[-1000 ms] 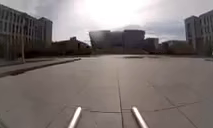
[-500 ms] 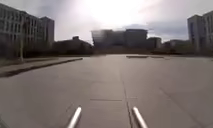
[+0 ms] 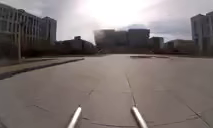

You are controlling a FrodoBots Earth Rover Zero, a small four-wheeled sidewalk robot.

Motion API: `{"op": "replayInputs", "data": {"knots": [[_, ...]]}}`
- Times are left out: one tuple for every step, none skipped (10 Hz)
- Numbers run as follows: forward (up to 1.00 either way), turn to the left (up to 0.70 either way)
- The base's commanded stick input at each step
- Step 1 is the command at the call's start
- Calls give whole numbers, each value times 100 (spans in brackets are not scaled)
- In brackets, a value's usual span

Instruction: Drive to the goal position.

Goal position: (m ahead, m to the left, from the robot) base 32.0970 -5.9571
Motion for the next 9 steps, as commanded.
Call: {"op": "replayInputs", "data": {"knots": [[100,0],[100,0],[100,0],[100,0],[100,0],[100,0],[100,0],[100,0],[100,0]]}}
